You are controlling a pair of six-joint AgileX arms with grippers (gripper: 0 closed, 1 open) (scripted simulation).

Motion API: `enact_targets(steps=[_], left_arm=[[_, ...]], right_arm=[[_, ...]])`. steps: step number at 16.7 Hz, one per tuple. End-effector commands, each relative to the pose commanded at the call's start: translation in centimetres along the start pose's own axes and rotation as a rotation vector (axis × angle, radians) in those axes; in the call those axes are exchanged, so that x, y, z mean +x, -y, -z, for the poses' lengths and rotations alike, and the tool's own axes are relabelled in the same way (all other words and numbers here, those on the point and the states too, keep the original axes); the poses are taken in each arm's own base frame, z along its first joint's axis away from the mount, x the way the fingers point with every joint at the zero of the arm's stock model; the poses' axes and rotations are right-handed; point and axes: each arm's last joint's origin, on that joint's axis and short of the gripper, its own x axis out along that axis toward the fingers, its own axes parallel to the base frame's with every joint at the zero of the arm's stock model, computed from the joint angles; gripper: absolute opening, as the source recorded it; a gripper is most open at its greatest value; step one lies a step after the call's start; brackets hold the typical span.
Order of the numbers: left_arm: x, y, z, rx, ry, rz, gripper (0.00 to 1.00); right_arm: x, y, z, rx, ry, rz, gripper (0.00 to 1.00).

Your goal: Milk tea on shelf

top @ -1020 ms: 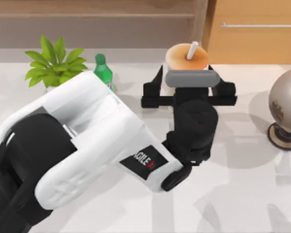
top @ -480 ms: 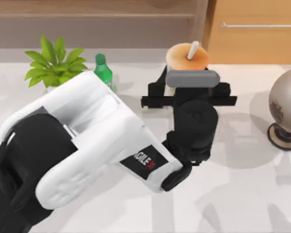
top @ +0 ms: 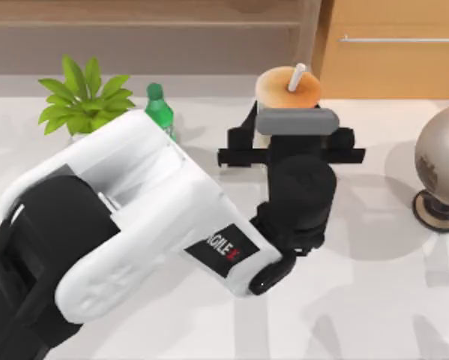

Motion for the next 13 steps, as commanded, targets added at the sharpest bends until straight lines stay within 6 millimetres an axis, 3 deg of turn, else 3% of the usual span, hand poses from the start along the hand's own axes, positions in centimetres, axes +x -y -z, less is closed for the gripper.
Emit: enact_targets(steps=[13], left_arm=[[-0.1, 0.1, -1.0, 0.001, 0.000, 0.003, 0.00]], right_arm=[[0.0, 0.0, 0.0, 0.000, 0.000, 0.000, 1.00]])
